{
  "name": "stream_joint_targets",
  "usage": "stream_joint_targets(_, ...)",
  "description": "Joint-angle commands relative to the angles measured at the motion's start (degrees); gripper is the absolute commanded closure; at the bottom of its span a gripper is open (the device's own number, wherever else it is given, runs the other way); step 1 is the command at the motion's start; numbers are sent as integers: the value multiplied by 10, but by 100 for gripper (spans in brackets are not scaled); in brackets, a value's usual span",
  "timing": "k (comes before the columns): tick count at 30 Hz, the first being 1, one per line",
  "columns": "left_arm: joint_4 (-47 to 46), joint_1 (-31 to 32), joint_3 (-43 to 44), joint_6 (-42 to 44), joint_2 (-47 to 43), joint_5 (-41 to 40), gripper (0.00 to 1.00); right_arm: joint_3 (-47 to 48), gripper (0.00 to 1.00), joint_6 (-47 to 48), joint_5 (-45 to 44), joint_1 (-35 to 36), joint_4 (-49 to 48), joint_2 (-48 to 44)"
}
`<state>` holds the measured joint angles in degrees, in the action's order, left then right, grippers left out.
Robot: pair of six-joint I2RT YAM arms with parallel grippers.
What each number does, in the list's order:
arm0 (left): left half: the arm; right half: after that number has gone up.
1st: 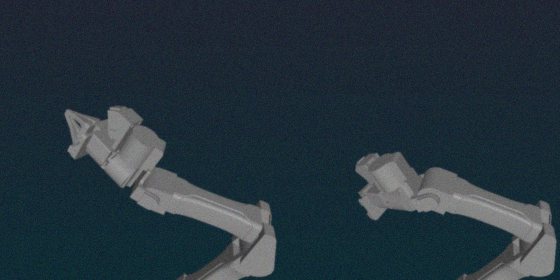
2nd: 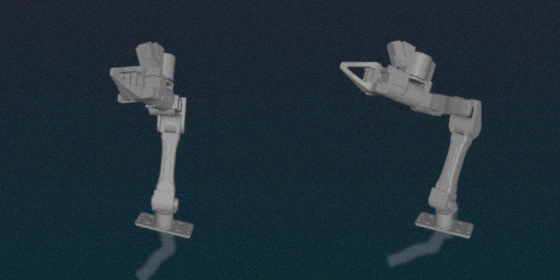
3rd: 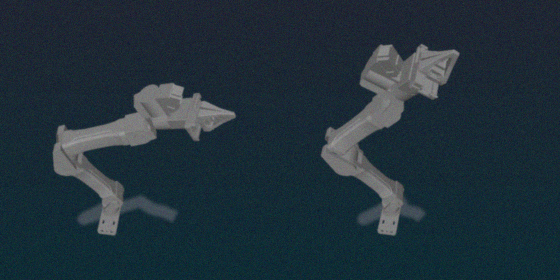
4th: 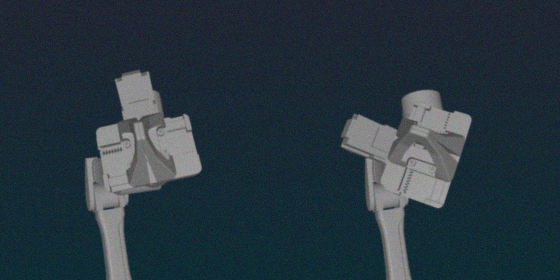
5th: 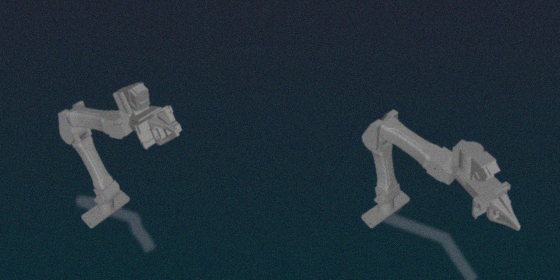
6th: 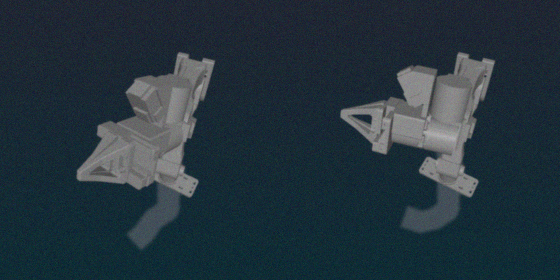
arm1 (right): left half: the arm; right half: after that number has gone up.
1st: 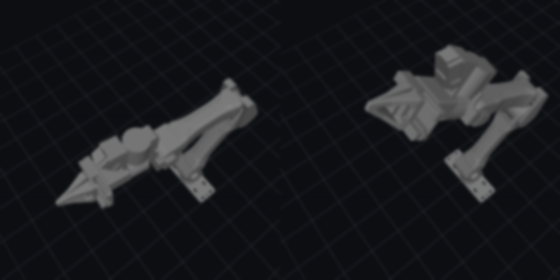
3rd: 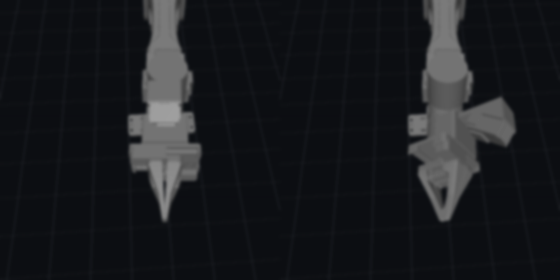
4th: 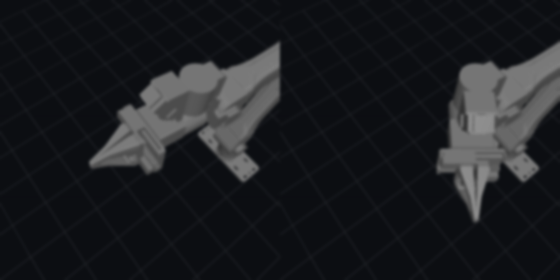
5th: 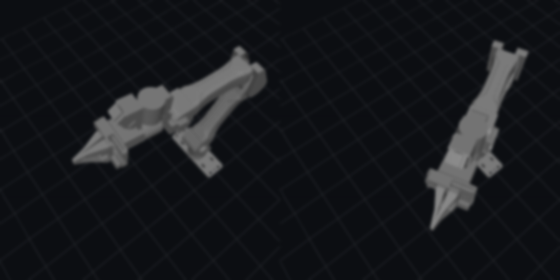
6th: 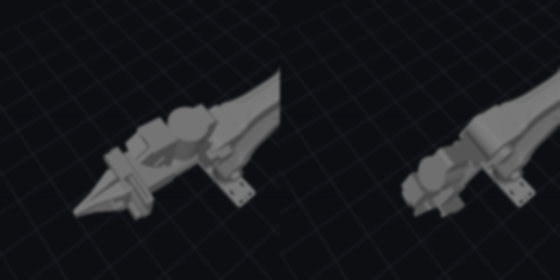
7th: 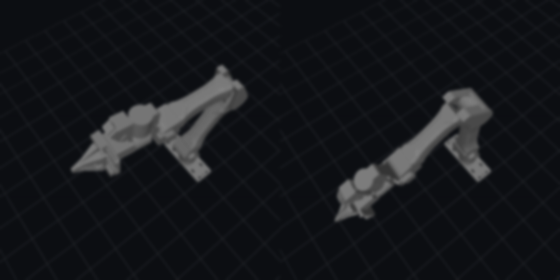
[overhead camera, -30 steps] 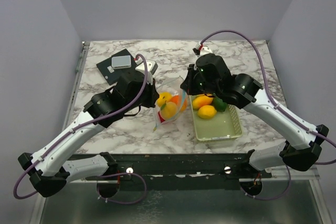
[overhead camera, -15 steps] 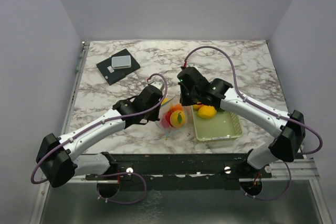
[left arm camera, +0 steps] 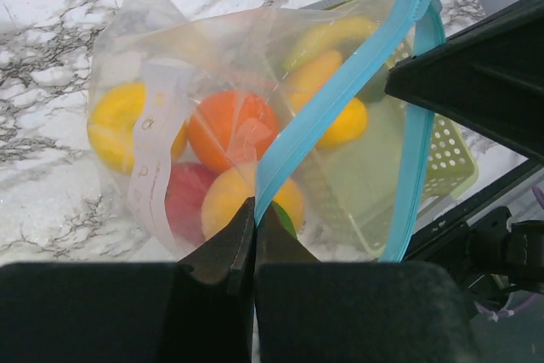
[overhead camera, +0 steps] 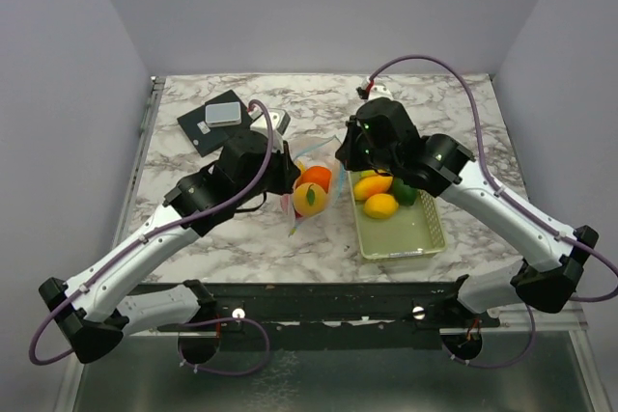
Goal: Place the food in the zip-top bag and seal the zipper
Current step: Adjust the zipper food storage bag at the center of the board.
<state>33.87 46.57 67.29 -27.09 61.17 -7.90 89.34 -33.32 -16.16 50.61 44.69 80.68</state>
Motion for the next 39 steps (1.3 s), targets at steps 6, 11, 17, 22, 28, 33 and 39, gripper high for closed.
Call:
stream_joint_targets(6, -38, -2, -108, -22, 41, -9, 100, -98, 99, -13, 27, -2, -54, 63)
stream_joint_targets(11, -44, -2, -118, -26, 46, 6, 100, -102, 99, -16, 26, -2, -51, 67)
stream_joint_targets(17, -9, -3, -42, -10, 19, 3, 100, -63, 99, -8, 11, -2, -34, 40)
stream_joint_targets(22, 11, -2, 5, -10, 4, 14, 100, -41, 96, -2, -5, -2, -22, 38)
stream_joint_targets(28, 11, -3, 5, -29, -8, 20, 100, -75, 73, -19, 28, -2, -46, 29)
stream_joint_targets(33, 10, -2, -3, -37, -10, 6, 100, -105, 53, -36, 52, -2, -63, 9)
stream_joint_targets(39, 7, -3, -8, -43, -9, -17, 100, -146, 43, -63, 65, 4, -66, -31)
